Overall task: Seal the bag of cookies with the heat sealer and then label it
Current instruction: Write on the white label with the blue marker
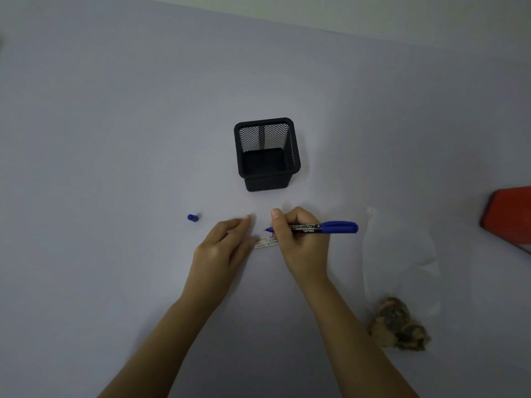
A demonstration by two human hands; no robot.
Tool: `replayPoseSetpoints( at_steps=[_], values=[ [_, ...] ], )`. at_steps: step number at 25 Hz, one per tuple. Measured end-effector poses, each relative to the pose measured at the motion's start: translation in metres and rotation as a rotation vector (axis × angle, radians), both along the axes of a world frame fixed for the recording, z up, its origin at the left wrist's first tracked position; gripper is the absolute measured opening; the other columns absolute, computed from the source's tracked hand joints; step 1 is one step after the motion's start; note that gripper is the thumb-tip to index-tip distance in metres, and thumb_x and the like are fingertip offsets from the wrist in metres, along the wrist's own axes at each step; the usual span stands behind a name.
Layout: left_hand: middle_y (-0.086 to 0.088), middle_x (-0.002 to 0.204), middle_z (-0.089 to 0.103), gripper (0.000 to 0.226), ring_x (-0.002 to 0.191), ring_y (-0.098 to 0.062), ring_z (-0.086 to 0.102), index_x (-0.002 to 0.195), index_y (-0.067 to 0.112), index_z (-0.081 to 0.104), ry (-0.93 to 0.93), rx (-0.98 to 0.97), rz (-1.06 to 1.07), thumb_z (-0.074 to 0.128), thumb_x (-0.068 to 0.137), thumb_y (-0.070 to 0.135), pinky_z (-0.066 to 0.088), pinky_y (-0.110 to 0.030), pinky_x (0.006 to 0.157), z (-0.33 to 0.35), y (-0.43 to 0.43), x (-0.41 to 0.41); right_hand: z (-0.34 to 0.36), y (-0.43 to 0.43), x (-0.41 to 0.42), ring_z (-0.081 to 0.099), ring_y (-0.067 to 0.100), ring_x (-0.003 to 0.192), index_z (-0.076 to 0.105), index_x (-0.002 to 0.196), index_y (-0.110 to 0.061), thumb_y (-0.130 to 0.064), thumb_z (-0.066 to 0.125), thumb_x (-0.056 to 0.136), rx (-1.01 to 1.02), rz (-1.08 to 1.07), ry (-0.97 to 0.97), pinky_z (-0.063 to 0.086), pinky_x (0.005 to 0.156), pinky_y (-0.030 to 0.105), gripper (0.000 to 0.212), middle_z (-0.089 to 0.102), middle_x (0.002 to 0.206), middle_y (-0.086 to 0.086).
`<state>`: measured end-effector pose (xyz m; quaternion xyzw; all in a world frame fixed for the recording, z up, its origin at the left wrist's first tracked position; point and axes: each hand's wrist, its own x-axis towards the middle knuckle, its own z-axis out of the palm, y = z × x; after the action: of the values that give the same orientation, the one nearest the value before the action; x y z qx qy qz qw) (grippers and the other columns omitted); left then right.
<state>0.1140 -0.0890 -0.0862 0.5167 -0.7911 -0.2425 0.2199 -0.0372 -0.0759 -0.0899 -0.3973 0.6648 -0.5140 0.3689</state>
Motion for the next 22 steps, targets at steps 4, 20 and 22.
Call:
replayPoseSetpoints(
  at_steps=[4,20,22],
  values=[
    [-0.01,0.103,0.066,0.029,0.093,-0.018,0.062,0.111,0.003,0.067,0.038,-0.059,0.131,0.059,0.088,0.019,0.052,-0.027,0.08,-0.016,0.025,0.006,-0.013,0.004,0.002,0.044,0.008,0.042,0.045,0.054,-0.004,-0.025,0.056,0.086,-0.098,-0.029,0.103,0.037,0.046,0.013,0.04,0.045,0.045,-0.004],
    [-0.018,0.123,0.061,0.033,0.122,-0.028,0.054,0.115,-0.004,0.063,-0.1,-0.26,0.064,0.051,0.092,0.017,0.041,-0.035,0.104,-0.033,0.029,0.001,-0.021,0.007,0.009,0.042,0.024,0.05,0.041,0.058,-0.013,-0.02,0.053,0.086,-0.103,0.06,0.232,0.035,0.046,0.014,0.032,0.041,0.049,0.004],
    [-0.016,0.124,0.061,0.034,0.123,-0.027,0.052,0.116,-0.003,0.063,-0.083,-0.251,0.078,0.051,0.091,0.017,0.041,-0.034,0.104,-0.032,0.029,0.002,-0.022,0.007,0.008,0.042,0.023,0.049,0.042,0.056,-0.01,-0.02,0.054,0.086,-0.102,0.057,0.244,0.034,0.045,0.014,0.034,0.042,0.047,0.006]
  ],
)
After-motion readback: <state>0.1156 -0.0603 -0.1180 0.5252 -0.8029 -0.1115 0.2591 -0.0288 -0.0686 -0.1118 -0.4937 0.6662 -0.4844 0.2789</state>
